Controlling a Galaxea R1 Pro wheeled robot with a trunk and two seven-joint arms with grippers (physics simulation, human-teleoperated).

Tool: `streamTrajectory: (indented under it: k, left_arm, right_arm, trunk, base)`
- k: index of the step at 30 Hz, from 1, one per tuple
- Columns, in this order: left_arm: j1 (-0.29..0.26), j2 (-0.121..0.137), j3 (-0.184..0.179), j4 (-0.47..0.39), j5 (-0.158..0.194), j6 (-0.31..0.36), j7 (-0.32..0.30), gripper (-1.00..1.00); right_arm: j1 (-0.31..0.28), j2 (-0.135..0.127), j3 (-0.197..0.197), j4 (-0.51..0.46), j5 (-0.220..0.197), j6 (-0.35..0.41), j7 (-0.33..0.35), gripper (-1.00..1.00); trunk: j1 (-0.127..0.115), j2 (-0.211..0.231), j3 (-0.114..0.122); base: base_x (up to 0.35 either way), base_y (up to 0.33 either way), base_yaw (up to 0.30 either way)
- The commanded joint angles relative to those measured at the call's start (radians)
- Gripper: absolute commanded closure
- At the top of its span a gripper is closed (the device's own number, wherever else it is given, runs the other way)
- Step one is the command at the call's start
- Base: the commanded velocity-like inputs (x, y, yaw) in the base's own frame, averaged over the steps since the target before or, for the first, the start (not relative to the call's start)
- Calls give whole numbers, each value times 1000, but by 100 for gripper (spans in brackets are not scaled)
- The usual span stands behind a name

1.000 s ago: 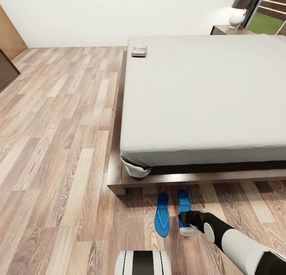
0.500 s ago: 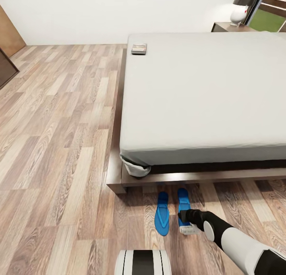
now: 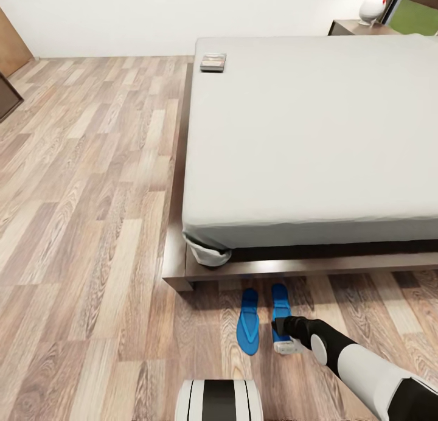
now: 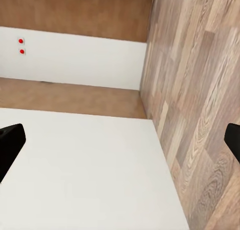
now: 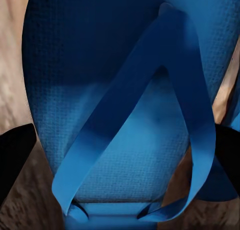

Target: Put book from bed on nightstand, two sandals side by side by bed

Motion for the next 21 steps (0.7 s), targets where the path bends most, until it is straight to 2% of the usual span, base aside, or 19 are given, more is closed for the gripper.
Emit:
streamTrajectory:
  k: [1,6,11,16,21]
  left_arm:
    - [0,0,-6,-1,11,-5,2,-100]
    - [0,0,-6,-1,11,-5,2,-100]
    - [0,0,-6,-1,11,-5,2,-100]
    - [0,0,-6,-1,11,-5,2,-100]
    - [0,0,-6,-1,11,-5,2,-100]
  right_arm:
    - [0,-1,3,-3,2,-5,4,100]
    - [-8,-1,3,-3,2,-5,3,100]
    - [-13,7,3,-3,2,-5,3,100]
    - [-17,15,3,-3,2,-5,3,100]
    - [-18,17,3,-3,2,-5,3,100]
  trunk:
    - [0,-1,-5]
    - [0,-1,-5]
    - [2,-2,-24]
    - [2,-2,-24]
    - [4,-3,-39]
  base:
    - [0,0,0]
    - [0,0,0]
    - [0,0,0]
    - [0,0,0]
    - [0,0,0]
